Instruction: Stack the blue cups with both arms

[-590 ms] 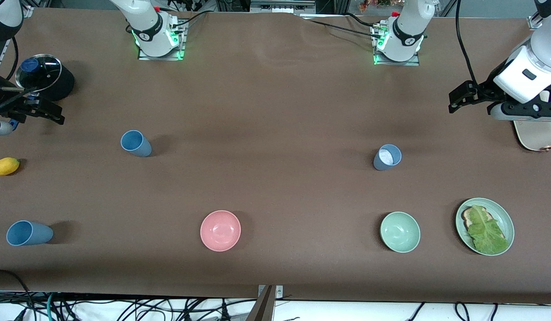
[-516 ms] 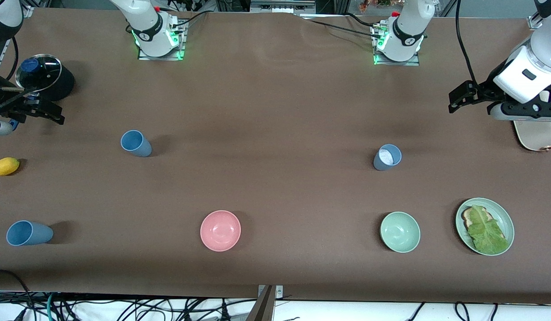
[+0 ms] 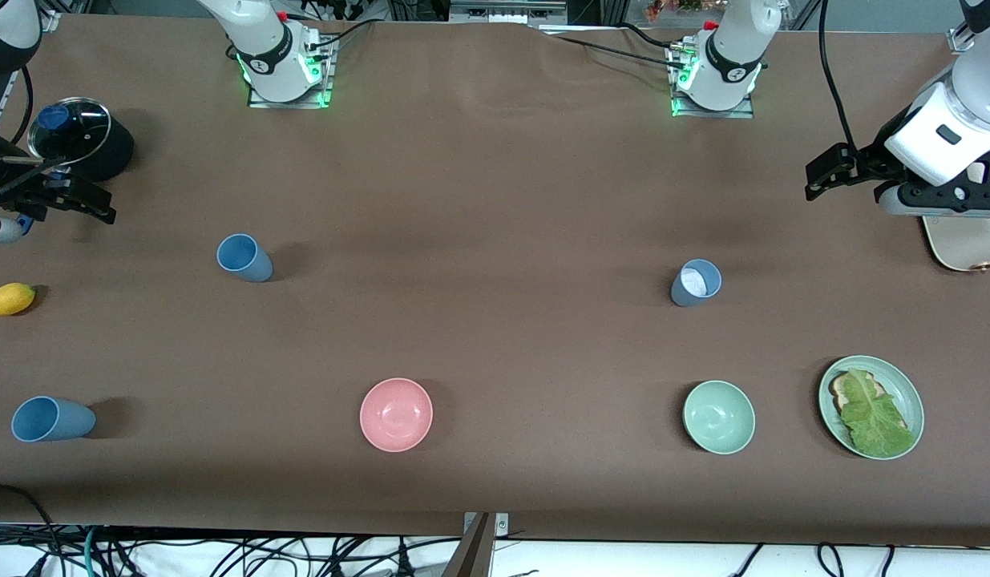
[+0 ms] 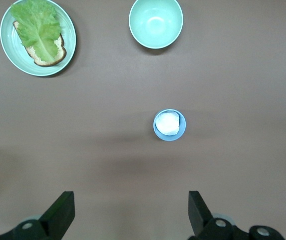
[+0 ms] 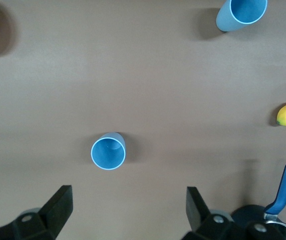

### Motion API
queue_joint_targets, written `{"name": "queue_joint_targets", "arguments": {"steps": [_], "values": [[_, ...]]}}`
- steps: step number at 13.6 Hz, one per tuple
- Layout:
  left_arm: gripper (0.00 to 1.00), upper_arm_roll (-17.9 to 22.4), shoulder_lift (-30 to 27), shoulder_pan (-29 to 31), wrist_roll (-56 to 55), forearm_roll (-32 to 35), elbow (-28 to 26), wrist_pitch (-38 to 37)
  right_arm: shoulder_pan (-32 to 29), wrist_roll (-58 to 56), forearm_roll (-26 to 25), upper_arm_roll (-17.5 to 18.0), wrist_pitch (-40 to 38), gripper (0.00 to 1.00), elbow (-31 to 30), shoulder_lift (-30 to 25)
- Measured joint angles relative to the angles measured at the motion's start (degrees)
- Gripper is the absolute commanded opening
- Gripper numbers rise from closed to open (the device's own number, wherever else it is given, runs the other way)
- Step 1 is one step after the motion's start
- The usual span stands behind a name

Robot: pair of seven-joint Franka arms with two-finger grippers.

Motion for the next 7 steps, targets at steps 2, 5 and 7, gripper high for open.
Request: {"name": "queue_joint_targets", "arguments": {"steps": [2, 5, 7], "values": [[1.0, 0.01, 0.0, 0.01, 0.0, 0.0, 0.0, -0.25, 0.0, 0.0, 0.0, 0.0, 0.0, 1.0, 0.0, 0.0], [1.0, 0.01, 0.0, 0.01, 0.01, 0.0, 0.01, -0.4, 0.0, 0.0, 0.0, 0.0, 0.0, 1.0, 0.0, 0.0], [1.0, 0.01, 0.0, 0.01, 0.01, 0.0, 0.01, -0.42, 0.0, 0.0, 0.0, 0.0, 0.0, 1.0, 0.0, 0.0]]}}
